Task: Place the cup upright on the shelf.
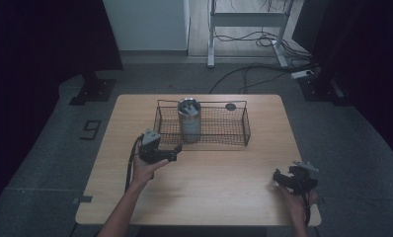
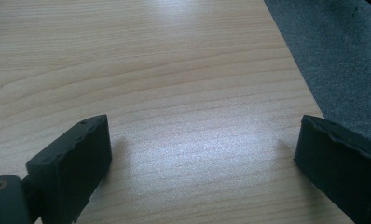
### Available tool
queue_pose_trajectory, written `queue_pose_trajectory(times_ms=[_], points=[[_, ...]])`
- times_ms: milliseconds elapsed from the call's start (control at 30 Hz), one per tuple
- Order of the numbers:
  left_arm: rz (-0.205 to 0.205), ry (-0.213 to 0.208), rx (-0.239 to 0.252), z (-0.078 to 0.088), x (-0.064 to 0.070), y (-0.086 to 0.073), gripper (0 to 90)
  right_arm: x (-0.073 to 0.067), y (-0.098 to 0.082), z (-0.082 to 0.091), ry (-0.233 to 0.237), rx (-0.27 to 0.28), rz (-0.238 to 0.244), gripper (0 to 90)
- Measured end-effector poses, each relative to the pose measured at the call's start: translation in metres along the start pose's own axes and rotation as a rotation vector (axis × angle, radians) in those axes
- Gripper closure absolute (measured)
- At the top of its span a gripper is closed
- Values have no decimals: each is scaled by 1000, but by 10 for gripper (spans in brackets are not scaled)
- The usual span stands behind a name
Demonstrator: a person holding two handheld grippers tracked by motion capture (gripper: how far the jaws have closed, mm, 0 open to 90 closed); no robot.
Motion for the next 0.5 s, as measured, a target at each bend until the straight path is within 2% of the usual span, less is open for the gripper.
queue_pose_trajectory(times_ms=[67, 100, 333, 500], points=[[4, 2, 0, 3, 0, -4, 21, 0, 0, 0, 0, 0, 0, 36], [18, -4, 2, 8, 1, -10, 26, 0, 0, 0, 0, 0, 0, 36], [21, 3, -16, 21, 3, -28, 37, 0, 0, 0, 0, 0, 0, 36], [38, -4, -38, 32, 5, -44, 45, 0, 0, 0, 0, 0, 0, 36]])
Point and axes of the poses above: each handheld gripper's, and its own axes: z roughly backward along the jaws, y roughly out of its top, x roughly to its right, the point moved 9 cm from there along -z, roughly forward along the jaws, and after that the axes turned 4 degrees about -z, right-handed, at the moved point
